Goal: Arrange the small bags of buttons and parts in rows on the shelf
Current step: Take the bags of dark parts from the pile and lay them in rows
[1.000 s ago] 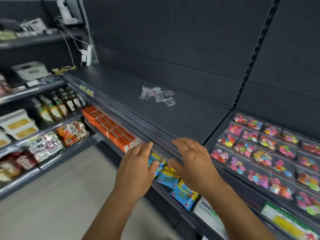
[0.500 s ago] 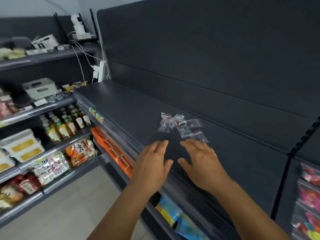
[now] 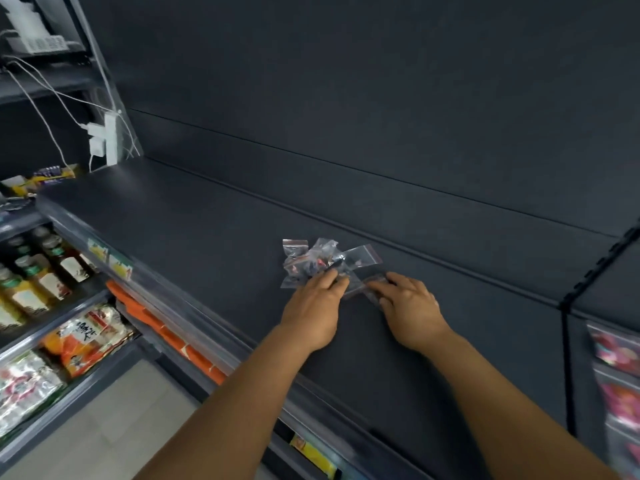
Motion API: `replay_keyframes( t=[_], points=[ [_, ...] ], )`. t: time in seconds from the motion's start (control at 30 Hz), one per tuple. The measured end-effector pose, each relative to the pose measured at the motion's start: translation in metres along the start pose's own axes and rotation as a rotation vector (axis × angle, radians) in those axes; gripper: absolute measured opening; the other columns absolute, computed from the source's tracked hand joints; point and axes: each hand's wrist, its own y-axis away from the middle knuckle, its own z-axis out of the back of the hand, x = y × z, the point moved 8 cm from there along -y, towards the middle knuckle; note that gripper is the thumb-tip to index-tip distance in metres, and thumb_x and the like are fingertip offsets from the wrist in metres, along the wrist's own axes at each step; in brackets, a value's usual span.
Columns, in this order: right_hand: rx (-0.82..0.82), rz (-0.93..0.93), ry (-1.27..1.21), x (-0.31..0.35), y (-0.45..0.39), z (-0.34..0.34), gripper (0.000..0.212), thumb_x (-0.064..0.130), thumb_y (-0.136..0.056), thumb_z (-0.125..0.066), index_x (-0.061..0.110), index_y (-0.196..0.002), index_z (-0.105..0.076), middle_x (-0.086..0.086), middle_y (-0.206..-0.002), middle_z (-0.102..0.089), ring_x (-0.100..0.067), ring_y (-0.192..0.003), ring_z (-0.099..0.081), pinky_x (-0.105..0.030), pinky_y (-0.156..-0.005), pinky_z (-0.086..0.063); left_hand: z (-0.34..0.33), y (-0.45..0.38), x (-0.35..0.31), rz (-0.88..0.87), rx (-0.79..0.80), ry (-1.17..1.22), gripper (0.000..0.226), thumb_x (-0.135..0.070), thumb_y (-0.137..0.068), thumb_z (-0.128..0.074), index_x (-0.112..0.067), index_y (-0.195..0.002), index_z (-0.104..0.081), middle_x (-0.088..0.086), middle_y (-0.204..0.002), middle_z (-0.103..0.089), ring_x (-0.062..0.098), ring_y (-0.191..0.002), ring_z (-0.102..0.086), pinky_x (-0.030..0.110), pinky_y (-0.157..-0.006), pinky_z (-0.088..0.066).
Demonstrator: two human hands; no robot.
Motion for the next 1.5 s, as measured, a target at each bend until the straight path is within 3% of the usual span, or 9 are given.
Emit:
replay_keyframes(
  t=[0.13,0.23,0.43,0.63,0.8,1.1,1.2,1.33,1.5],
  points=[
    [-0.035,-0.027,-0.064,0.004,0.004,0.006,0.036,0.022,-0.094,-0.042,0.034,-0.125,-0.056,0.005,-0.138,-0.047,-0.023,-0.129,-0.037,-0.038,-0.108,-0.031,0.005,0.001,-0.002,-0.043,-0.061,0.077,0.051,-0.004,-0.088,-0.046,-0.023,-0.135,-0.047,-0.001,-0.124,-0.042,0.02,-0.122,-0.037,0.03,-0.094,-0.038],
    [-0.071,-0.078,-0.198,0.004,0.01,0.016,0.024,0.017,-0.088,-0.051,0.023,-0.103,-0.069,0.0,-0.108,-0.066,-0.021,-0.103,-0.057,-0.031,-0.09,-0.045,0.014,0.004,-0.003,-0.101,-0.143,0.13,0.03,-0.021,-0.095,-0.045,-0.025,-0.122,-0.057,0.0,-0.109,-0.05,0.02,-0.109,-0.047,0.03,-0.079,-0.041],
    [-0.12,-0.411,-0.201,-0.006,0.017,0.013,0.034,0.028,-0.081,-0.065,0.012,-0.11,-0.058,-0.008,-0.105,-0.06,-0.027,-0.096,-0.058,-0.028,-0.072,-0.044,0.004,-0.012,0.004,-0.108,-0.037,0.106,0.052,-0.028,-0.095,-0.05,-0.018,-0.144,-0.034,0.0,-0.138,-0.04,0.024,-0.132,-0.029,0.036,-0.106,-0.032],
    [-0.124,-0.528,-0.392,-0.009,0.024,0.007,0.006,0.016,-0.074,-0.069,0.014,-0.079,-0.067,0.003,-0.066,-0.058,-0.011,-0.059,-0.054,-0.021,-0.046,-0.039,0.002,-0.02,0.011,-0.039,0.04,0.29,0.032,-0.026,-0.083,-0.067,-0.018,-0.114,-0.063,0.004,-0.108,-0.062,0.022,-0.099,-0.059,0.032,-0.081,-0.05],
    [-0.302,-0.513,-0.7,-0.008,0.046,0.007,0.014,0.014,-0.077,-0.069,0.021,-0.069,-0.061,0.007,-0.062,-0.059,-0.009,-0.056,-0.053,-0.017,-0.048,-0.041,-0.001,-0.012,0.014,0.02,0.087,0.611,0.012,-0.018,-0.078,-0.068,-0.024,-0.078,-0.058,-0.008,-0.075,-0.063,0.008,-0.065,-0.057,0.02,-0.053,-0.042],
    [-0.672,-0.591,-1.199,-0.029,0.119,0.032,0.004,0.009,-0.086,-0.064,0.012,-0.086,-0.067,0.0,-0.076,-0.069,-0.007,-0.062,-0.064,-0.02,-0.059,-0.055,-0.006,0.021,-0.065,-0.031,0.276,1.269,0.009,-0.012,-0.085,-0.064,-0.02,-0.089,-0.068,-0.003,-0.076,-0.069,0.01,-0.065,-0.06,0.026,-0.067,-0.052],
    [-0.717,-0.59,-1.259,-0.036,0.149,0.04,0.012,0.015,-0.09,-0.06,0.012,-0.087,-0.071,-0.005,-0.083,-0.074,-0.02,-0.076,-0.07,-0.03,-0.07,-0.059,-0.011,0.033,-0.103,-0.077,0.326,1.328,0.009,-0.015,-0.091,-0.06,-0.016,-0.09,-0.069,-0.001,-0.08,-0.072,0.005,-0.066,-0.065,0.019,-0.061,-0.053],
    [-0.803,-0.558,-1.344,-0.051,0.199,0.053,0.023,0.032,-0.091,-0.059,0.014,-0.084,-0.071,-0.007,-0.082,-0.073,-0.021,-0.075,-0.07,-0.025,-0.065,-0.056,-0.021,0.054,-0.151,-0.101,0.374,1.367,0.004,-0.015,-0.089,-0.063,-0.011,-0.091,-0.064,0.007,-0.089,-0.071,0.014,-0.075,-0.067,0.025,-0.068,-0.056],
    [-0.893,-0.584,-1.266,-0.084,0.27,0.069,0.011,0.015,-0.085,-0.066,0.004,-0.087,-0.068,-0.01,-0.078,-0.069,-0.02,-0.072,-0.065,-0.031,-0.07,-0.057,-0.028,0.09,-0.223,-0.179,0.443,1.389,0.004,-0.015,-0.087,-0.065,-0.013,-0.088,-0.062,-0.001,-0.077,-0.068,0.008,-0.066,-0.066,0.019,-0.06,-0.055]
  ],
)
